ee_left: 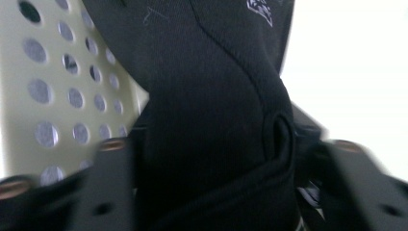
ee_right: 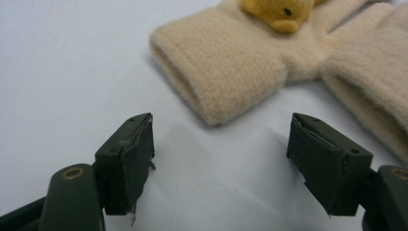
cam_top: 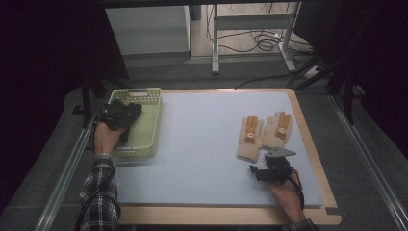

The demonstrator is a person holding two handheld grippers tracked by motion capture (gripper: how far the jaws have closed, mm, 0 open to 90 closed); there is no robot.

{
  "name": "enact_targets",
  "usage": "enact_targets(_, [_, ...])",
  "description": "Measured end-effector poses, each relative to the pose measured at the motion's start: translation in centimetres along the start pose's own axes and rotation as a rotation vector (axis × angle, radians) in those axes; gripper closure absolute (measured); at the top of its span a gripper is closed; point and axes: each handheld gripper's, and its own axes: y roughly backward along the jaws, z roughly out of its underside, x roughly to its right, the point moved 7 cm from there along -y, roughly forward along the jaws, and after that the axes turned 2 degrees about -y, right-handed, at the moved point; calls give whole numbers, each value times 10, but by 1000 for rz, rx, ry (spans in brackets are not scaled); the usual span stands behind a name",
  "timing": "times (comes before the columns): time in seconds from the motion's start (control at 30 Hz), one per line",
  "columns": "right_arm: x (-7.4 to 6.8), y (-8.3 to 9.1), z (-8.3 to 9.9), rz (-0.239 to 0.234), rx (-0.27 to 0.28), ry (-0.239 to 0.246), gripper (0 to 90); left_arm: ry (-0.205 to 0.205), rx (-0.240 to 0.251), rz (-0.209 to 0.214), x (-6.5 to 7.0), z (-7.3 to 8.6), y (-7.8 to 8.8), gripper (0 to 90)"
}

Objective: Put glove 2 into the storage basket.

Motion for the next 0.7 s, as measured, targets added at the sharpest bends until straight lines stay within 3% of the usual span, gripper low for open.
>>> enact_targets(0.1, [0,0,0,0,0,0,243,7,-34,6,1,1,1,197])
enact_targets(0.23, [0,0,0,0,0,0,243,5,-39,-22,1,2,7,92])
enact_targets(0.47, [0,0,0,1,0,1,243,7,63,68,-2,6,27,34])
enact_targets(0.7, [0,0,0,1,0,1,243,1,160,118,-3,14,43,26])
